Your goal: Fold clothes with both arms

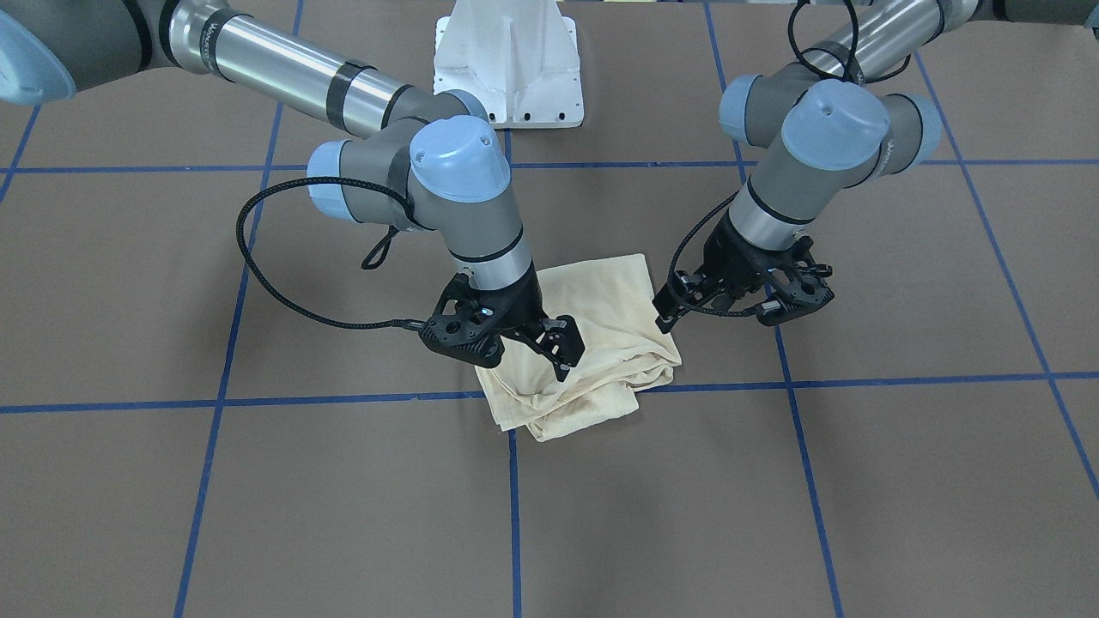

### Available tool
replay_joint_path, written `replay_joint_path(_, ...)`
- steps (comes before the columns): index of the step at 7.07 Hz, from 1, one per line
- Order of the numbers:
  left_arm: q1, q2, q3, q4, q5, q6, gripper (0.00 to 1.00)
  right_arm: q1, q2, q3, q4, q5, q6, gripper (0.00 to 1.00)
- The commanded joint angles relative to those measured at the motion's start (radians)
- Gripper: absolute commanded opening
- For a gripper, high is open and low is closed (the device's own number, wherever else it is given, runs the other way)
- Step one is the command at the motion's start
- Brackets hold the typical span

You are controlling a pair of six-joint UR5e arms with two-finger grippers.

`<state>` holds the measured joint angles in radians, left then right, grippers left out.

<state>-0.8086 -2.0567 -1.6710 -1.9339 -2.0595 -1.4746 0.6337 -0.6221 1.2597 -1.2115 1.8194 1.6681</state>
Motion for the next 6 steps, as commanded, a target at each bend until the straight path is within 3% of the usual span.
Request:
replay_joint_path(1,-0.018,0.093,-0.09,0.006,-0.004,0.104,1.0,-0.026,0.004,0.02,-0.07,0.015,-0.208,1.0)
replay_joint_path(3,-0.027,0.144,-0.128,0.004,-0.002,0.178,1.0,-0.058,-0.001,-0.002,-0.135,-0.052,-0.594,1.0)
replay_joint_path(4,-0.032,0.144,-0.128,0.004,-0.002,0.178,1.0,-0.058,0.005,-0.029,-0.144,-0.081,-0.699,1.0)
replay_joint_path(6,-0.049,0.144,-0.127,0.006,-0.002,0.184,1.0,-0.061,0.013,-0.077,-0.137,-0.104,-0.738,1.0)
